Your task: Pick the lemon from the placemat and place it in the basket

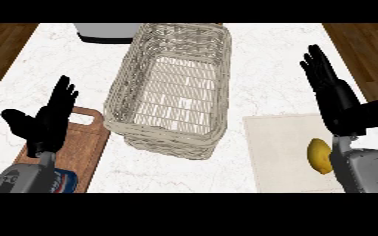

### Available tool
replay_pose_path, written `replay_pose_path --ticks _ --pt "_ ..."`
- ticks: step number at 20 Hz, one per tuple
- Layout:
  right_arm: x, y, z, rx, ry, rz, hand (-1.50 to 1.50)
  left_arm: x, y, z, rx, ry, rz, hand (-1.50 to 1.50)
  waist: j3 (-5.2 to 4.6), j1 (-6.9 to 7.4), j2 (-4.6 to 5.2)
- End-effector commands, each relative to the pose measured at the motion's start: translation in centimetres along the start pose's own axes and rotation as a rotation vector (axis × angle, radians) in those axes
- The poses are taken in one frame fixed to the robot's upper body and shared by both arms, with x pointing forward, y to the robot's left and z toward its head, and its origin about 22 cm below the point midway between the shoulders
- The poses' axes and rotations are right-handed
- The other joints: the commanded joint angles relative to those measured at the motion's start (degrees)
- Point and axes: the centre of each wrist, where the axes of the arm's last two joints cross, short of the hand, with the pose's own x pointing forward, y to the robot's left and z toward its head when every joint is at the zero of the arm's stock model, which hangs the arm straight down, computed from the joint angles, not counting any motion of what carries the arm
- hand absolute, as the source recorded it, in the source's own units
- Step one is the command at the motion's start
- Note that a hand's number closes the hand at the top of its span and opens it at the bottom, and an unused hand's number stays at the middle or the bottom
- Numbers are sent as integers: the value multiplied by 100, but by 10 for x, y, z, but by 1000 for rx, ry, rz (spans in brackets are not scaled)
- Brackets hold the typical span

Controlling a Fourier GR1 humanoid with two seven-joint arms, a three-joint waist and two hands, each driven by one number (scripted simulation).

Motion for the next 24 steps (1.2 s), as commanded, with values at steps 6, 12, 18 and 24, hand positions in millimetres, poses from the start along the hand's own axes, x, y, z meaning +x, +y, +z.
replay_pose_path --ticks 6,12,18,24 --pt "-26 -153 91 -619 192 359 150 27 35 -5 102 -84 -147 0 220 -500 153" --pt "-63 -91 80 -863 -36 414 -150 48 -16 -10 -17 -76 -113 0 202 68 234" --pt "-37 -133 99 -1122 152 656 -150 34 -14 -7 -3 -69 -145 0 151 13 219" --pt "-34 -140 136 -783 643 775 -150 48 -13 -9 -10 -57 -135 0 131 4 220"
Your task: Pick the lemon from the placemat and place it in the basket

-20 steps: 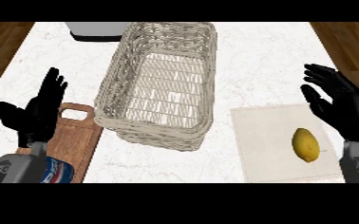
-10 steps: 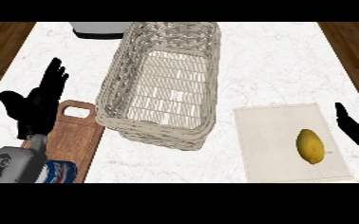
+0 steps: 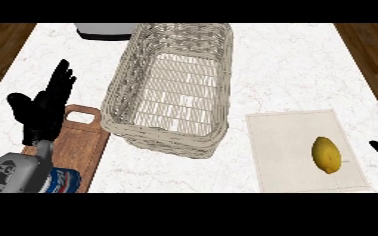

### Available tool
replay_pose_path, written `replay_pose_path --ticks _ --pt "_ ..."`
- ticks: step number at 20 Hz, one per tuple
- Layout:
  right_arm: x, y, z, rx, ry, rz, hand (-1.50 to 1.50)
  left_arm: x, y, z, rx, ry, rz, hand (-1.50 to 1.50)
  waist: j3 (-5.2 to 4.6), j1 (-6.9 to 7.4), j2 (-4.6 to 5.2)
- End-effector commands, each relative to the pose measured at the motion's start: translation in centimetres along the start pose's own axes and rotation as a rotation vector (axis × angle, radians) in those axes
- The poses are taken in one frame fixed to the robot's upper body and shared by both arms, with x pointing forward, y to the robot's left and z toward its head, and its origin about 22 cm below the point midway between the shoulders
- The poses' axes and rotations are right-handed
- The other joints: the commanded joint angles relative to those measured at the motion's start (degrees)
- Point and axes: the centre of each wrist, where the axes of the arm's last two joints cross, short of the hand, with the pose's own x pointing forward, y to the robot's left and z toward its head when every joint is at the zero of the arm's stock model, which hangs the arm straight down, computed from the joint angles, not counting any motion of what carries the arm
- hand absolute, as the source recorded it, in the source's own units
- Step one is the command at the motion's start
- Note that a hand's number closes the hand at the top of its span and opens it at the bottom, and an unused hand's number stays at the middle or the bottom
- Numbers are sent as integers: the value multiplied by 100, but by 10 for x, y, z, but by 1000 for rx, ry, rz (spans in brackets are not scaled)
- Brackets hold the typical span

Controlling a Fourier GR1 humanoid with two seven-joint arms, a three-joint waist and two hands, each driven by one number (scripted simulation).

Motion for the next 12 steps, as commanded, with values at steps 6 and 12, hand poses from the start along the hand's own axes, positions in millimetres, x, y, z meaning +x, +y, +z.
replay_pose_path --ticks 6,12 --pt "37 -40 25 477 230 350 -150 3 6 4 -6 15 2 0 1 10 -34" --pt "101 -87 40 542 252 300 -150 13 -2 -5 4 3 5 0 43 -8 -12"
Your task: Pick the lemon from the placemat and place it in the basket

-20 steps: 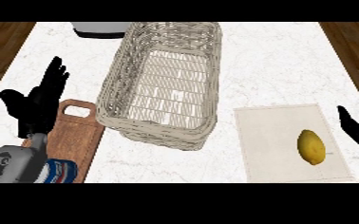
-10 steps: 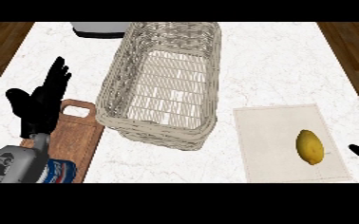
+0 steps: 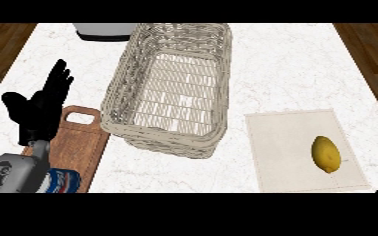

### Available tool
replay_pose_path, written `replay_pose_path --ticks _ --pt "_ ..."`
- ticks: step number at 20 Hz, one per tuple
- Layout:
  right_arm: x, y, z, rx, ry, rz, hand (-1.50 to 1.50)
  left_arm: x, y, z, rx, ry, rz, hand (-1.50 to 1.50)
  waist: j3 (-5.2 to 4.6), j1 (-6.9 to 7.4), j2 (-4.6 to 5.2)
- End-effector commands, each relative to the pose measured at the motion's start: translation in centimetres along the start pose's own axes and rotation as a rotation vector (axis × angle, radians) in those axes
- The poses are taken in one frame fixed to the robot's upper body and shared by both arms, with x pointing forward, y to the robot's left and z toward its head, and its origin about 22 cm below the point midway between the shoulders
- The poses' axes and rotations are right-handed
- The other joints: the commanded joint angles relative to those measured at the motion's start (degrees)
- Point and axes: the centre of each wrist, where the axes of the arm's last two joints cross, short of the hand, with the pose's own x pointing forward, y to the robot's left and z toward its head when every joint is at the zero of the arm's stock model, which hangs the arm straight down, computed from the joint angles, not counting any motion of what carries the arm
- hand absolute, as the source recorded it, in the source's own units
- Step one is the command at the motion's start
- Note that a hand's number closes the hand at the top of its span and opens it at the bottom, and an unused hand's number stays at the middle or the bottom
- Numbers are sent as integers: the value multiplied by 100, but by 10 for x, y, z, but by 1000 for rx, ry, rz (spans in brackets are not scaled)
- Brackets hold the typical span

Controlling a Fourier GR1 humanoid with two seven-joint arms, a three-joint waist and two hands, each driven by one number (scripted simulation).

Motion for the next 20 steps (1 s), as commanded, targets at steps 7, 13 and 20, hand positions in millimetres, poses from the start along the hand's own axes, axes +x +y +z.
replay_pose_path --ticks 7,13,20 --pt "16 -4 27 -37 -12 -102 -150 1 -9 -1 -19 -11 20 0 28 92 24" --pt "-3 50 26 -22 -23 -158 -150 1 -16 -14 -5 -4 4 0 29 79 32" --pt "-19 81 2 -59 -68 -145 -150 16 1 4 -28 -6 5 0 31 117 21"
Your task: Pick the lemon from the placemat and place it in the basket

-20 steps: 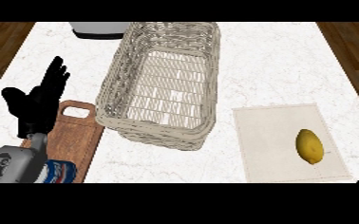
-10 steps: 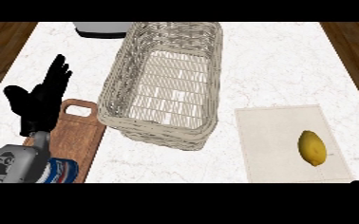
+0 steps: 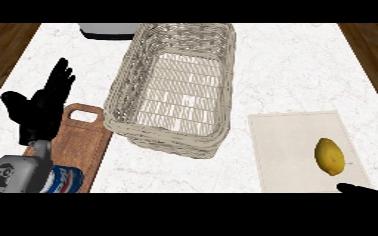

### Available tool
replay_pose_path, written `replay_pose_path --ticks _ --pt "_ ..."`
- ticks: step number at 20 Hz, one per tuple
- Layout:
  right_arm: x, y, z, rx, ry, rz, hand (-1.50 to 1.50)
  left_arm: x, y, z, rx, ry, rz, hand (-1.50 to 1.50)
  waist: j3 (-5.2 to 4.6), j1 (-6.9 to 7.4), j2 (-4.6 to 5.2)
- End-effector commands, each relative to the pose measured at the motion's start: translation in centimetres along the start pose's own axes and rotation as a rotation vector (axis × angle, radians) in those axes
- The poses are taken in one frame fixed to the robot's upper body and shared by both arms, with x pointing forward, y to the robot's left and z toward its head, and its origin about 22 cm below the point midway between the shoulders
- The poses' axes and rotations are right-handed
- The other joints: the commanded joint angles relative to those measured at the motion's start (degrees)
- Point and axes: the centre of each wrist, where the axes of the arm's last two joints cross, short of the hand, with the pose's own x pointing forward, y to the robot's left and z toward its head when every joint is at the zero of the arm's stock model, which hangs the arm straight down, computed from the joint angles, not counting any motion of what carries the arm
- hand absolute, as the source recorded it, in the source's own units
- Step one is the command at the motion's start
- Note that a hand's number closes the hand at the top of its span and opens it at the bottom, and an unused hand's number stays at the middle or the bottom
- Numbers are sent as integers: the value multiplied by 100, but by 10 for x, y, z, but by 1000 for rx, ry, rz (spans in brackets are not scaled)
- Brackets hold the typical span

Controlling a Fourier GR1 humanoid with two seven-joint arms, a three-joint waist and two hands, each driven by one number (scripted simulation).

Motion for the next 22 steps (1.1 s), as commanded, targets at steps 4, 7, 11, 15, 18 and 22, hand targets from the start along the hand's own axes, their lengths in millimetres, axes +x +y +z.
replay_pose_path --ticks 4,7,11,15,18,22 --pt "-14 20 9 -72 -46 -9 -150 0 -12 15 11 1 6 0 -1 -6 -6" --pt "-15 28 -9 -57 -49 30 -150 4 -3 -8 8 -21 -18 0 -1 -6 2" --pt "-29 56 -2 -65 -76 1 -150 -13 -3 0 10 6 -14 0 -1 -6 2" --pt "-14 52 -7 -65 -80 -26 -150 -13 20 -5 16 -15 -16 0 -2 7 4" --pt "-23 40 -8 -57 -62 -11 -150 4 -5 -11 15 2 -9 0 -1 -10 1" --pt "-6 56 -18 -63 -58 5 -150 -1 -1 5 -18 6 -2 0 -1 15 0"
